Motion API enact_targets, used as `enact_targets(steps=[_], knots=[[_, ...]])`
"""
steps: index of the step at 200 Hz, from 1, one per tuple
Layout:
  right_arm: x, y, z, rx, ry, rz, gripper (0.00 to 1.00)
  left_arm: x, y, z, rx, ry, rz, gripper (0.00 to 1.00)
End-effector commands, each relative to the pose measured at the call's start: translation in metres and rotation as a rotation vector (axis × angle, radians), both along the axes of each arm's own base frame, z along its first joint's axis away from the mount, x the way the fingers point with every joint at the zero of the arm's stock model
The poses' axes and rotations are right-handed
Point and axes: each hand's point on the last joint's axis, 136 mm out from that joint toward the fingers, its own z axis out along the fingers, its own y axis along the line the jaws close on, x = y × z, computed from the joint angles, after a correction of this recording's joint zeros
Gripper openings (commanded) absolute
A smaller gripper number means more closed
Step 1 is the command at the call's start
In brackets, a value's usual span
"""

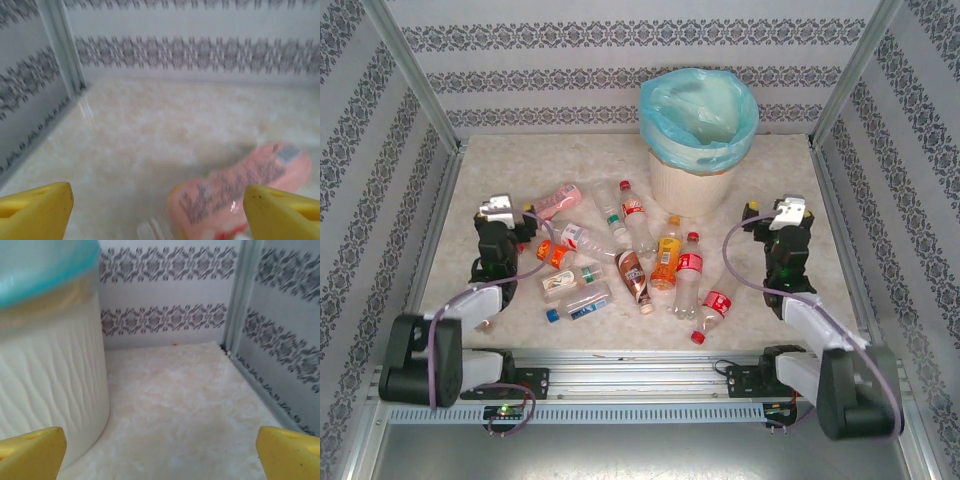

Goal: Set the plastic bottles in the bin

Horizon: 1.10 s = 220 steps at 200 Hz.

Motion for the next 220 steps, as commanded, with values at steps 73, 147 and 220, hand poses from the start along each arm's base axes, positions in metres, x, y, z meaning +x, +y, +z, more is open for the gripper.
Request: enact_targets(steps=[73,147,220], knots=[[-0.083,0.059,0.027,0.358,0.267,0.229,0.83,-0.044,-0.174,0.044,0.048,0.284,-0.417,0.84],[-0.136,0.090,-0.033,0.615,0.600,0.287,0.78,-0.152,-0.329,0.021,0.009,0.574,-0.802,0.81],[-0.133,0.068,0.001,0.609,0.410,0.197,0.76,-0.252,-0.432,-0.040,-0.109,0.969,-0.993,0.68]])
